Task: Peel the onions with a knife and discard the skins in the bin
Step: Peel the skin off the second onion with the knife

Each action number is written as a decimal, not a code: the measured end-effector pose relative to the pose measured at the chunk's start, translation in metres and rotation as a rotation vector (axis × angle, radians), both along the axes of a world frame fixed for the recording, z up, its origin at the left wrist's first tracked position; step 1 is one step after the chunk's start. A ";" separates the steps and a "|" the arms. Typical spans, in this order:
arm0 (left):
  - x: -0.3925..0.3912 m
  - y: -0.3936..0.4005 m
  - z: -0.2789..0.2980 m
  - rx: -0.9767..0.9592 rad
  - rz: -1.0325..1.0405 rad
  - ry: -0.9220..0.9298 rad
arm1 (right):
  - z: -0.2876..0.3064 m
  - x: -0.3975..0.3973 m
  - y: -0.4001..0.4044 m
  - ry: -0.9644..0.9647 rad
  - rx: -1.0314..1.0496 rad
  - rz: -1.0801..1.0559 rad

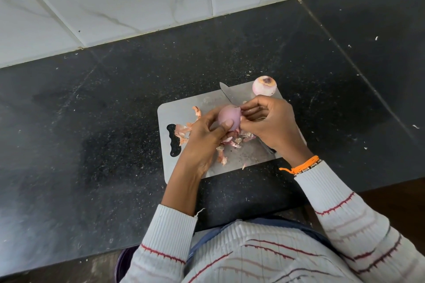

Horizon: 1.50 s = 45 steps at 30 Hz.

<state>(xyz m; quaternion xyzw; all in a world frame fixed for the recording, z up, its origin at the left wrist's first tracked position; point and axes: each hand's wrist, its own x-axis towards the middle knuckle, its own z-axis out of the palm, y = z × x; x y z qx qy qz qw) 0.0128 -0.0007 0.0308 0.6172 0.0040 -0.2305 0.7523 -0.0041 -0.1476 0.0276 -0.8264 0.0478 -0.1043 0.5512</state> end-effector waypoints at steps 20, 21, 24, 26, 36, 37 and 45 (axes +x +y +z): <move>0.000 -0.008 0.002 0.101 0.154 -0.028 | -0.006 0.004 -0.005 0.127 0.312 -0.028; 0.000 -0.008 0.002 0.091 0.156 -0.020 | -0.006 0.004 -0.005 0.124 0.304 -0.036; 0.000 -0.009 0.002 0.102 0.162 -0.016 | -0.004 0.005 -0.006 0.115 0.260 -0.056; -0.001 -0.010 0.002 0.111 0.171 -0.013 | -0.003 0.004 -0.005 0.089 0.188 -0.062; -0.001 -0.011 -0.001 -0.015 0.191 0.151 | 0.000 0.003 0.002 0.011 0.002 -0.078; -0.001 -0.010 0.000 -0.054 0.186 0.190 | -0.001 0.003 0.003 0.014 -0.016 -0.072; 0.004 -0.003 0.007 -0.353 0.229 0.370 | -0.011 0.003 -0.003 0.103 -0.134 -0.016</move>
